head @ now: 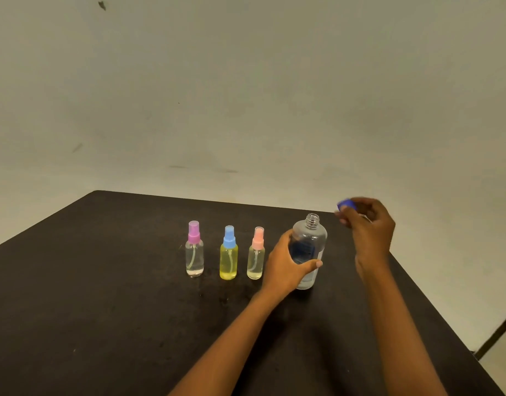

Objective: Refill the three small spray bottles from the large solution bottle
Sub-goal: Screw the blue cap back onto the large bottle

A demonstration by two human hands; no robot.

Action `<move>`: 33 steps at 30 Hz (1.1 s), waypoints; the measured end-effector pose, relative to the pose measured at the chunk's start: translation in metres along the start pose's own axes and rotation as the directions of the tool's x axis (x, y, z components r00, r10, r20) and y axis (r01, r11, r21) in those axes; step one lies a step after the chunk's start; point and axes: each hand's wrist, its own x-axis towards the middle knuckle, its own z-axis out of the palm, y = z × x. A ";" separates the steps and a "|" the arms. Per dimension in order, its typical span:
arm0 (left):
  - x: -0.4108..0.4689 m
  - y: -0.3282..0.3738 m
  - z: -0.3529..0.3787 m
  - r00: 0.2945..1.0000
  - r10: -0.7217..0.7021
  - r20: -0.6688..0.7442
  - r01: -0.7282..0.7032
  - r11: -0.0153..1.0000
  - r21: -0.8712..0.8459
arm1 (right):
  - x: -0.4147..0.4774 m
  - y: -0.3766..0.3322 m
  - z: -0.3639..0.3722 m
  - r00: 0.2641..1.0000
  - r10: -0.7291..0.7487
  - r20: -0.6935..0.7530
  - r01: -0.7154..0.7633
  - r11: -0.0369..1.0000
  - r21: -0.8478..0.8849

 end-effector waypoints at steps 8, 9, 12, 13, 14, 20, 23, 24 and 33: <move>0.000 -0.003 0.002 1.000 0.009 -0.003 -0.009 1.000 0.008 | 0.010 -0.002 0.013 0.909 0.034 0.415 -0.011 0.998 -0.057; 0.000 -0.004 0.002 1.000 0.012 -0.002 -0.012 1.000 0.009 | 0.011 0.001 0.009 0.896 0.031 0.443 -0.009 0.999 -0.052; 0.000 -0.005 0.002 1.000 0.020 -0.007 -0.020 1.000 0.017 | 0.015 0.003 0.001 0.847 0.031 0.531 -0.011 0.999 -0.041; 0.000 -0.005 0.002 1.000 0.022 -0.008 -0.021 1.000 0.018 | 0.016 0.002 -0.002 0.833 0.032 0.552 -0.007 0.999 -0.048; 0.000 -0.005 0.002 1.000 0.023 -0.008 -0.023 1.000 0.018 | 0.017 0.002 -0.003 0.825 0.033 0.564 0.000 0.998 -0.059; 0.000 -0.006 0.001 0.999 0.040 -0.005 -0.040 0.999 0.019 | 0.024 0.001 -0.003 0.751 0.053 0.658 0.048 0.990 -0.135; -0.001 -0.007 0.001 0.999 0.042 -0.002 -0.042 0.999 0.022 | 0.027 0.000 -0.002 0.734 0.026 0.679 0.108 0.982 -0.155; -0.001 -0.007 0.001 0.999 0.043 -0.003 -0.043 0.999 0.023 | 0.028 0.000 -0.002 0.733 0.018 0.680 0.125 0.979 -0.161; -0.001 -0.007 0.001 0.999 0.040 -0.010 -0.039 0.999 0.031 | 0.030 -0.001 0.002 0.749 0.002 0.663 0.225 0.940 -0.257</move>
